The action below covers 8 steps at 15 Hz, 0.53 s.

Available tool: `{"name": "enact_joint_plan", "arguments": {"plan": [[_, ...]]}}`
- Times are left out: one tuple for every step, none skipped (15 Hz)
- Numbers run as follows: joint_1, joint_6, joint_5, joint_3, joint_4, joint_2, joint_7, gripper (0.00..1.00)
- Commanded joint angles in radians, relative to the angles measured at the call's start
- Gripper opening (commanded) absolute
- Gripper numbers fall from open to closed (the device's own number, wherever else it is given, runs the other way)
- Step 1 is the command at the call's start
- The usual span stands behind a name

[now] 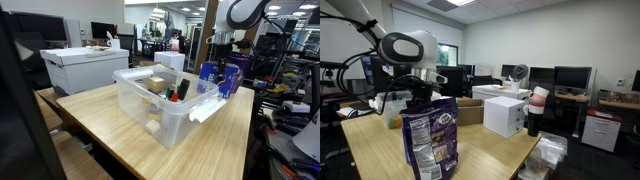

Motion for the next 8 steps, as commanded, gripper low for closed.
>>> {"name": "enact_joint_plan", "arguments": {"plan": [[-0.024, 0.017, 0.017, 0.021, 0.0, 0.013, 0.012, 0.09], [-0.023, 0.017, 0.016, 0.021, 0.0, 0.013, 0.011, 0.07], [-0.024, 0.017, 0.016, 0.021, 0.0, 0.013, 0.011, 0.06], [-0.024, 0.017, 0.015, 0.021, 0.0, 0.014, 0.011, 0.05], [-0.024, 0.016, 0.015, 0.021, 0.001, 0.014, 0.011, 0.03], [-0.024, 0.016, 0.015, 0.021, 0.0, 0.014, 0.011, 0.01], [-0.024, 0.016, 0.015, 0.021, 0.0, 0.014, 0.011, 0.05], [-0.024, 0.016, 0.015, 0.022, 0.0, 0.014, 0.012, 0.04]]}}
